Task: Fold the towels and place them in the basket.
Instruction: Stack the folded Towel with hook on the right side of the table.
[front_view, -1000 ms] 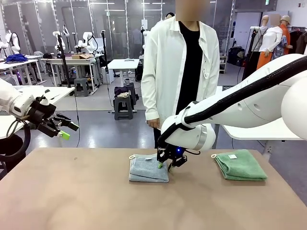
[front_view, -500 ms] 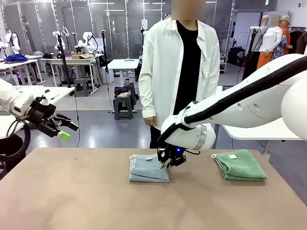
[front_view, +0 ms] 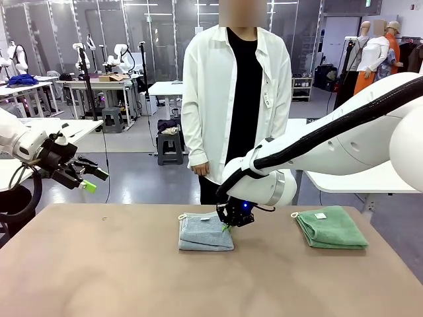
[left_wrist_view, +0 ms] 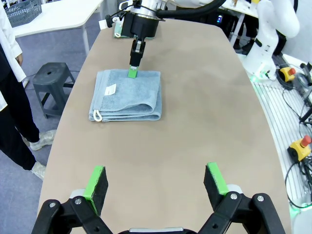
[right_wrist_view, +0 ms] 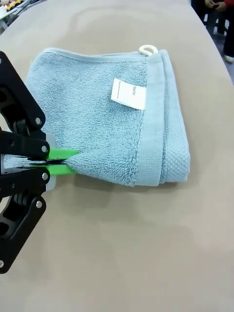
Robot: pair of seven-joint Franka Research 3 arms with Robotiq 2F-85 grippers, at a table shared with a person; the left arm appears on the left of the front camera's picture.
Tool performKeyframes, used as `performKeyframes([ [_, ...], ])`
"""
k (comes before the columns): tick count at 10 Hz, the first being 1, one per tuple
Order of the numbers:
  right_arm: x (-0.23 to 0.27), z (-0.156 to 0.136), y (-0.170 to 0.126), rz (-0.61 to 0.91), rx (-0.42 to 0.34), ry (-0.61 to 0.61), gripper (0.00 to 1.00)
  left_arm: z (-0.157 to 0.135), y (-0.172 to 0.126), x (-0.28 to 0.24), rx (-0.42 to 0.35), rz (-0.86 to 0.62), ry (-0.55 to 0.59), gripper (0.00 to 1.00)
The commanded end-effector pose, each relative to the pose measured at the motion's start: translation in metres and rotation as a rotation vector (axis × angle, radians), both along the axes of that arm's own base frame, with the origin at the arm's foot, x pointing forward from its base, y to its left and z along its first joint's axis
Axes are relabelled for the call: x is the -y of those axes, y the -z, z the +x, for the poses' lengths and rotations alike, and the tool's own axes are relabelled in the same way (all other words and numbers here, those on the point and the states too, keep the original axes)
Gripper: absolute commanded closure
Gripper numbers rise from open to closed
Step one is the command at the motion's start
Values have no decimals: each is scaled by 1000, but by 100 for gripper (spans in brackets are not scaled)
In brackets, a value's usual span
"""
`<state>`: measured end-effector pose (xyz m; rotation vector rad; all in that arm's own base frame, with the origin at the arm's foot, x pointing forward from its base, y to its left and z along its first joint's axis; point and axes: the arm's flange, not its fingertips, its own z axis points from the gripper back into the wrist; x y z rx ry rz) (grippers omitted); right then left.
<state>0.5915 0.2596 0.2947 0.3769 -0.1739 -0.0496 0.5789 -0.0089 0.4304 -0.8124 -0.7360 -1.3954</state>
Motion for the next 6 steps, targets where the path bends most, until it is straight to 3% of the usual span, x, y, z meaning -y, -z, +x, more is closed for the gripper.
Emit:
performKeyframes([
  [1,1,0,0,0,-1,1,100,-3,0,1,-1,-1,1,0],
  [3,1,0,0,0,-1,1,100,-3,0,1,-1,-1,1,0],
  [4,0,0,0,0,-1,0,95,-3,0,1,-1,-1,1,0],
  [6,22,-12,-28,-14,-37,-51,96,-3,0,1,-1,-1,1,0],
])
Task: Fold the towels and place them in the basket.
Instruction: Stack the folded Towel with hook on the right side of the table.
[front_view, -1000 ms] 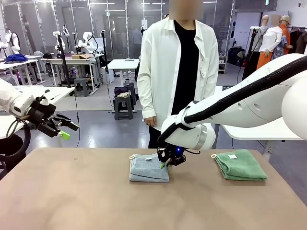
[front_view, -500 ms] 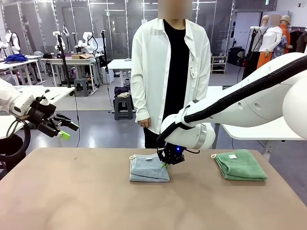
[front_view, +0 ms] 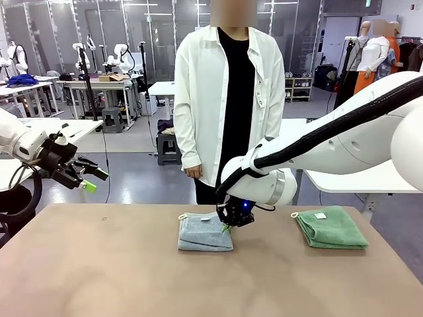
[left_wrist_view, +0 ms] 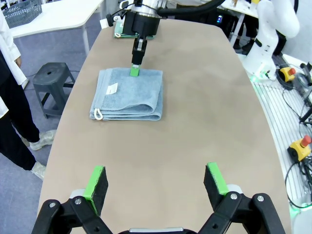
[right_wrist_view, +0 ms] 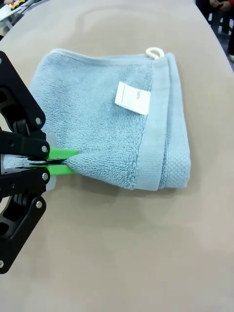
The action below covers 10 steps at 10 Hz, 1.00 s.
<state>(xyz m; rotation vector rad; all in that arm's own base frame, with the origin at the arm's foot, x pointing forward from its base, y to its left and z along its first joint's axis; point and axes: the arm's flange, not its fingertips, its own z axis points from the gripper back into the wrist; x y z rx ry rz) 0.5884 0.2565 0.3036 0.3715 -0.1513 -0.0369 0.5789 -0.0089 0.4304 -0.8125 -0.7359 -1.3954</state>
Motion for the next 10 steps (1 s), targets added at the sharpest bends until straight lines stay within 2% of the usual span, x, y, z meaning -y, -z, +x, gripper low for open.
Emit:
performKeyframes([
  [1,46,-13,-41,-11,7,-58,96,-3,0,1,-1,-1,1,0],
  [2,79,-17,-67,-64,72,-77,96,-3,0,1,-1,-1,1,0],
  [5,147,-23,-133,-59,156,-155,96,-3,0,1,-1,-1,1,0],
  [7,181,-13,-158,-71,157,-201,96,-3,0,1,-1,-1,1,0],
  [8,197,-4,-164,-85,144,-242,96,-3,0,1,-1,-1,1,0],
  [10,224,8,-171,-80,110,-238,96,-3,0,1,-1,-1,1,0],
])
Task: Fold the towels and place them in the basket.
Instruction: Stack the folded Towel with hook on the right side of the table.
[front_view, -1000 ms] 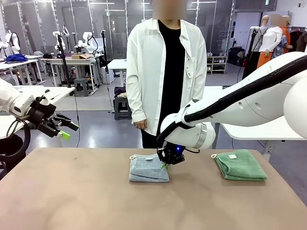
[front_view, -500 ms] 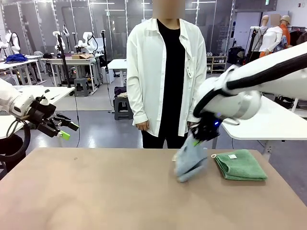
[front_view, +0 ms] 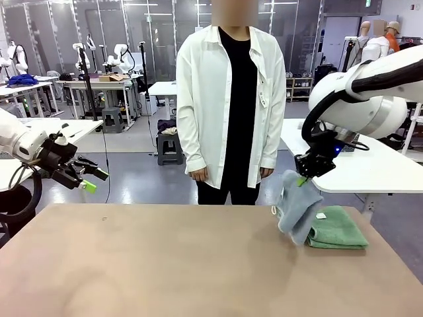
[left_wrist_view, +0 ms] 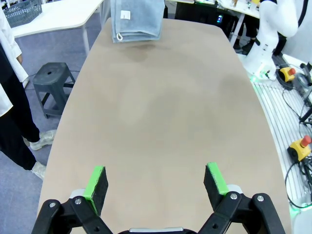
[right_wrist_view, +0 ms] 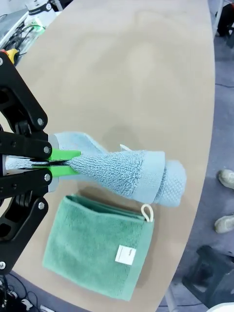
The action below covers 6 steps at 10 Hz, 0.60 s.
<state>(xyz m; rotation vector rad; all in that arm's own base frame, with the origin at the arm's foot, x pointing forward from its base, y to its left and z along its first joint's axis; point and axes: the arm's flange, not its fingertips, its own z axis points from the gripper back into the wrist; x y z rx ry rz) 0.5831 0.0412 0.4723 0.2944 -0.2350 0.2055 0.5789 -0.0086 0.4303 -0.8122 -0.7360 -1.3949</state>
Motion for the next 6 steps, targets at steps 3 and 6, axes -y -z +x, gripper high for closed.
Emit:
performKeyframes([
  [3,26,20,-9,-12,-21,-23,96,-3,0,1,-1,-1,1,0],
  [6,25,17,-6,-5,-20,7,96,-3,0,1,-1,-1,1,0],
])
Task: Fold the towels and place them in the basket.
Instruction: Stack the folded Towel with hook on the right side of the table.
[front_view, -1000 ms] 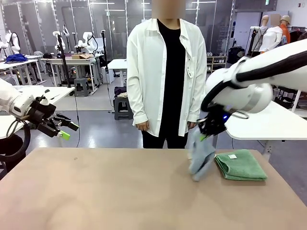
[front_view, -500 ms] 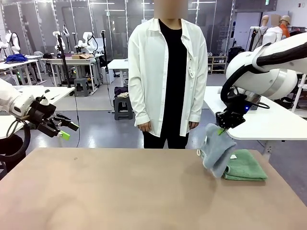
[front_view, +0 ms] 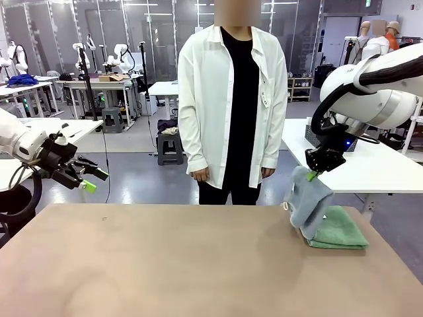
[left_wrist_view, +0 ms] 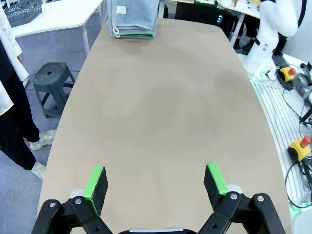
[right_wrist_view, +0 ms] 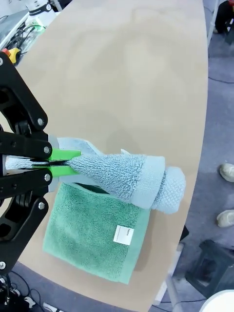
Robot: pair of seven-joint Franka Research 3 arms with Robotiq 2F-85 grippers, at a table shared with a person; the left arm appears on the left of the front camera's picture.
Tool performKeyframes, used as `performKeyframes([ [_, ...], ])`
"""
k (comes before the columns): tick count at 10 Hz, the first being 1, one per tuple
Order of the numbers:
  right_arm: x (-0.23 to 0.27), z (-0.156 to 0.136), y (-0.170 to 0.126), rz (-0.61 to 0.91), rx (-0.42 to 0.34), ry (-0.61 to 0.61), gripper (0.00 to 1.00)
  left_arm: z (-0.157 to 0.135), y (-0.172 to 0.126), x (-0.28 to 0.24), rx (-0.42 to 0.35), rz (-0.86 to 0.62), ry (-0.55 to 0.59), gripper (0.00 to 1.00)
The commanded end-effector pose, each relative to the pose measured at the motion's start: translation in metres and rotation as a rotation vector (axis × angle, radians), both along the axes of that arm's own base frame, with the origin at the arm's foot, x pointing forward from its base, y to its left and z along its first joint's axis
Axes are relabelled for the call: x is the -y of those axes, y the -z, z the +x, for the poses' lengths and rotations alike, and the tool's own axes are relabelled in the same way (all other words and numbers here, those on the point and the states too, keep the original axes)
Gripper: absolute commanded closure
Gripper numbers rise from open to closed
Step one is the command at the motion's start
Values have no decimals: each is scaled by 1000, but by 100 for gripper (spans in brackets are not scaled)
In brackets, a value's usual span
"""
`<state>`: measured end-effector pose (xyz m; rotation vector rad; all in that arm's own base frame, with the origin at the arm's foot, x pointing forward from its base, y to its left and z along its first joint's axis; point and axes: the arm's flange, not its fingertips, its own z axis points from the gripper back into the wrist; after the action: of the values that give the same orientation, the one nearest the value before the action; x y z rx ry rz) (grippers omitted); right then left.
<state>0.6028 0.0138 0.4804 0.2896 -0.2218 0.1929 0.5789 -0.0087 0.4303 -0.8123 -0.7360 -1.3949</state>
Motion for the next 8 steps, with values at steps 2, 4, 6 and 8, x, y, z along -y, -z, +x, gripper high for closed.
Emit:
performKeyframes([
  [2,-2,-3,2,0,-5,-4,96,-3,0,1,-1,-1,1,0],
  [4,-2,-3,2,0,-5,-4,96,-3,0,1,-1,-1,1,0],
  [6,15,5,2,20,5,4,95,-3,0,1,-1,-1,1,0],
  [8,58,13,0,61,25,15,95,-3,0,1,-1,-1,1,0],
])
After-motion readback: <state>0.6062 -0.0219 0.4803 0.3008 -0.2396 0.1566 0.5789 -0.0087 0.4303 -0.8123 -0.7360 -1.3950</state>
